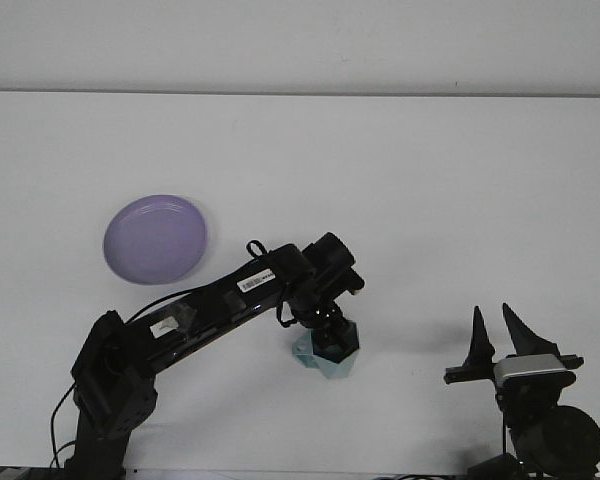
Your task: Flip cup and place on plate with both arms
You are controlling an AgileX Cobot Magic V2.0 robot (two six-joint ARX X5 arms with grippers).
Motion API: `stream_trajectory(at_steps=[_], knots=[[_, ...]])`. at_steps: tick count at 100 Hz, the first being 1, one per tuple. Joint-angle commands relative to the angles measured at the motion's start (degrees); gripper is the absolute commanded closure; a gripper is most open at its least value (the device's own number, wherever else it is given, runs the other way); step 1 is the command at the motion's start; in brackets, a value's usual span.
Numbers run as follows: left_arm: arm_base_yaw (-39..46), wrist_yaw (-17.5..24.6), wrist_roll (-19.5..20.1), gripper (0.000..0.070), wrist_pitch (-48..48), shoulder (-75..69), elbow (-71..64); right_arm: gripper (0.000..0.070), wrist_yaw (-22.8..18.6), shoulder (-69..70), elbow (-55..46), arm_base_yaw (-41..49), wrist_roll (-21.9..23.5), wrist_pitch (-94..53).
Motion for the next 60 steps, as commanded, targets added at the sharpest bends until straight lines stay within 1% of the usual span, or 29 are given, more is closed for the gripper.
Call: stream_trajectory(at_steps=[1, 16, 30, 46, 60], knots=[[0.7, -1.7, -0.7, 0.0687, -1.2, 1.2, 2.3, 0.0437, 0.0, 0.2, 0.2, 0.1, 1.0, 0.5], [4.2, -1.9, -1.0, 0.0687, -4.8, 0.1, 5.4, 0.0437, 0.0, 0.2, 0.2, 0.1, 1.1, 0.5], [8.7, -2.2, -1.1, 0.0687, -5.4, -2.8, 6.1, 0.0437, -0.5, 0.2, 0.2, 0.1, 1.1, 0.5], [15.4, -6.6, -1.0, 0.0687, -7.1, -6.3, 6.1, 0.0437, -1.4, 0.2, 0.2, 0.1, 1.1, 0.6], [23.5, -7.0, -1.0, 0.0687, -9.1, -9.1, 6.1, 0.0437, -1.5, 0.2, 0.2, 0.1, 1.1, 0.6]])
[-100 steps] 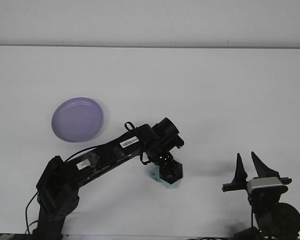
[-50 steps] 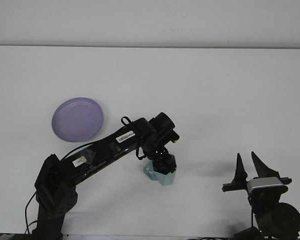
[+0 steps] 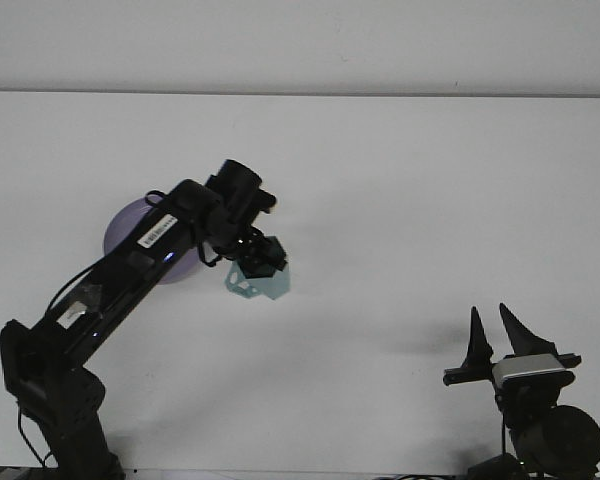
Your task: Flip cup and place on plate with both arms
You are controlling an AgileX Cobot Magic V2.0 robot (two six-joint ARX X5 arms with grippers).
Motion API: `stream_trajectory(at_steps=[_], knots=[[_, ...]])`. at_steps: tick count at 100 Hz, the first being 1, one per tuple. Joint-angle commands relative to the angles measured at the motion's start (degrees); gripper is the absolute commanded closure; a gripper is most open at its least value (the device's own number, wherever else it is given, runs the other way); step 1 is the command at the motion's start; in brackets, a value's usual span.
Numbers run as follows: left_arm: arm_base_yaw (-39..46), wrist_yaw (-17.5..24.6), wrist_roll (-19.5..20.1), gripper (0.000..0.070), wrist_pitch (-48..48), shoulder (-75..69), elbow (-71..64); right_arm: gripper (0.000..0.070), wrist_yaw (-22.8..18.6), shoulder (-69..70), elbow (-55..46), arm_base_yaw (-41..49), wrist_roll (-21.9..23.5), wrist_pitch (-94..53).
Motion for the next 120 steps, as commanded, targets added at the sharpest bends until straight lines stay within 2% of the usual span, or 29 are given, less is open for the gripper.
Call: stream_trajectory(at_steps=[1, 28, 43, 57, 76, 120], knots=[[3.4, -0.5, -0.5, 0.0687, -0.9, -0.3, 1.5, 0.0437, -0.2, 0.2, 0.2, 0.1, 1.0, 0.6], [19.6, -1.3, -0.3, 0.0687, -2.9, -1.9, 1.5, 0.0437, -1.4, 0.2, 0.2, 0.1, 1.1, 0.6], [25.9, -5.1, 0.7, 0.0687, -1.4, -1.8, 1.5, 0.0437, -1.4, 0.2, 0.2, 0.1, 1.1, 0.5], [30.3, -5.3, 1.3, 0.0687, 0.6, -1.3, 1.5, 0.0437, -1.4, 0.2, 0.2, 0.1, 1.1, 0.5], [32.8, -5.3, 2.1, 0.0687, 2.9, 1.8, 1.5, 0.0437, -1.4, 0.3, 0.2, 0.1, 1.1, 0.5], [32.9, -5.3, 2.4, 0.0687, 6.2, 9.8, 1.5, 0.0437, -1.4, 0.3, 0.2, 0.1, 1.1, 0.3]])
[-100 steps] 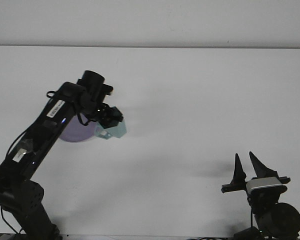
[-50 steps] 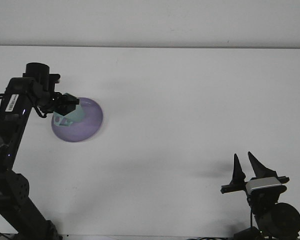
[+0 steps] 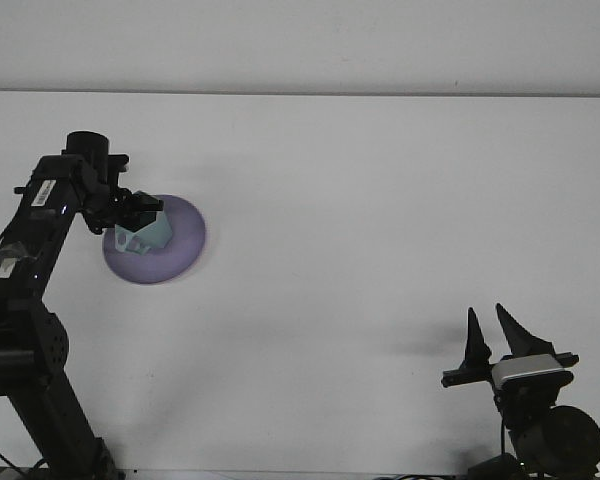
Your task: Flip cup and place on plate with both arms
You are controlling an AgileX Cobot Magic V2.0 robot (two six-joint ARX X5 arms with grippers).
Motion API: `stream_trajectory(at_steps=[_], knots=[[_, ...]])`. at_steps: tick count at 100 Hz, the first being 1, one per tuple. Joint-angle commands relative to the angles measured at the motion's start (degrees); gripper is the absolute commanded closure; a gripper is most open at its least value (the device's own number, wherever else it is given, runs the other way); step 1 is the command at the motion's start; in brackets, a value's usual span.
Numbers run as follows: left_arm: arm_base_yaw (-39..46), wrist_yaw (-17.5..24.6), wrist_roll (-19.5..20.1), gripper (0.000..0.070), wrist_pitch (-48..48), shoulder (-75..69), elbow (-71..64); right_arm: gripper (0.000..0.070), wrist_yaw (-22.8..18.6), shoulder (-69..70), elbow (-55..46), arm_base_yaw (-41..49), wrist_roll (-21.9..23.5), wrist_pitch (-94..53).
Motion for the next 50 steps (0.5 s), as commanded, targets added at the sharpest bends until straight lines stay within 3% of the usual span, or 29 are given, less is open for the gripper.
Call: stream_trajectory(at_steps=[1, 20, 24, 32, 36, 41, 50], knots=[[0.0, 0.0, 0.6, 0.0687, 0.0, 2.4, 1.5, 0.0437, 0.0, 0.3, 0.2, 0.1, 0.8, 0.3], [-0.1, 0.0, 0.7, 0.0660, 0.5, 3.5, 1.4, 0.0437, 0.0, 0.3, 0.2, 0.1, 0.8, 0.3], [-0.1, 0.0, 0.7, 0.0578, 0.9, 3.5, 1.5, 0.0437, 0.0, 0.3, 0.2, 0.1, 0.8, 0.2], [-0.1, 0.0, 0.7, 0.0328, 1.0, 3.5, 1.8, 0.0437, 0.0, 0.3, 0.2, 0.1, 0.8, 0.2], [-0.1, 0.0, 0.7, 0.0241, 0.5, 3.5, 2.1, 0.0437, 0.0, 0.3, 0.2, 0.1, 0.8, 0.2], [-0.1, 0.0, 0.7, 0.0204, -0.3, 3.5, 2.7, 0.0437, 0.0, 0.3, 0.2, 0.1, 0.8, 0.2], [-0.1, 0.0, 0.7, 0.0199, -2.9, 3.4, 5.0, 0.0437, 0.0, 0.3, 0.2, 0.1, 0.8, 0.2]])
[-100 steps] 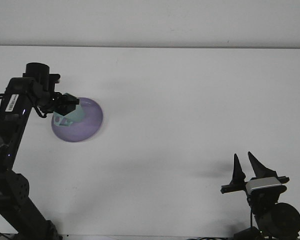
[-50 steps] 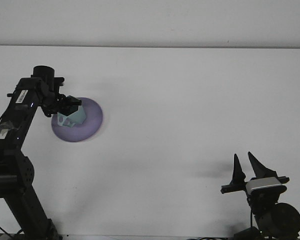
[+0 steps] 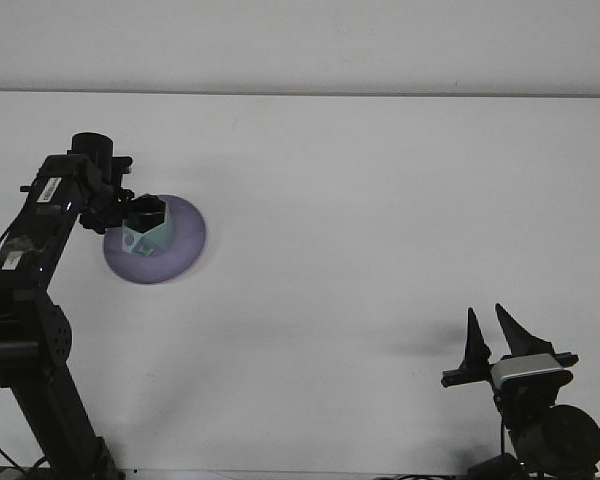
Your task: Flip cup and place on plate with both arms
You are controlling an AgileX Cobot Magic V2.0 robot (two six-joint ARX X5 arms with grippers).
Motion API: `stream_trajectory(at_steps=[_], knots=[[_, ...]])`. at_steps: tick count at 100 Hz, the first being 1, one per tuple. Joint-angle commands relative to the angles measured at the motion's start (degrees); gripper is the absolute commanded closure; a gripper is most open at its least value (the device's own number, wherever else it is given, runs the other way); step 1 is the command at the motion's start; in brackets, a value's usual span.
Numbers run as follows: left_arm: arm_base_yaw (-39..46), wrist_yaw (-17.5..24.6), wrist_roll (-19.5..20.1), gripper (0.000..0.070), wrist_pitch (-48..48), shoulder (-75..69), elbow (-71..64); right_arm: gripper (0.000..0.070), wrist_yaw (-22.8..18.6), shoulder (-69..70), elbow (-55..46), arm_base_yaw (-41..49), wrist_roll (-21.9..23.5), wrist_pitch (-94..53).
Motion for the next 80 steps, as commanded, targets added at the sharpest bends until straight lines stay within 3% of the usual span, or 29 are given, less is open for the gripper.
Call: stream_trajectory(at_steps=[1, 19, 51, 56, 72, 75, 80], knots=[[-0.1, 0.0, 0.3, 0.0199, -1.8, 1.2, 3.3, 0.0437, 0.0, 0.2, 0.2, 0.1, 0.8, 0.4], [0.0, 0.3, -0.4, 0.0199, -8.9, 0.4, 10.5, 0.0437, 0.0, 0.2, 0.2, 0.1, 0.8, 0.4], [3.0, 4.6, -2.5, 0.0211, -9.4, -14.5, 11.1, 0.0437, 0.0, 0.2, 0.2, 0.1, 0.8, 0.4], [3.2, 4.6, -2.5, 0.0283, -9.4, -17.4, 11.0, 0.0437, 0.0, 0.2, 0.2, 0.1, 0.8, 0.4], [3.4, 5.9, -0.6, 0.0655, -11.1, -26.6, 10.9, 0.0437, 0.0, 0.2, 0.2, 0.1, 0.8, 0.4], [3.4, 7.1, -0.3, 0.0700, -11.2, -28.4, 10.7, 0.0438, 0.0, 0.2, 0.2, 0.1, 0.8, 0.4], [3.3, 9.3, 0.5, 0.0688, -10.9, -31.4, 10.1, 0.0450, 0.3, 0.2, 0.2, 0.1, 0.8, 0.4]])
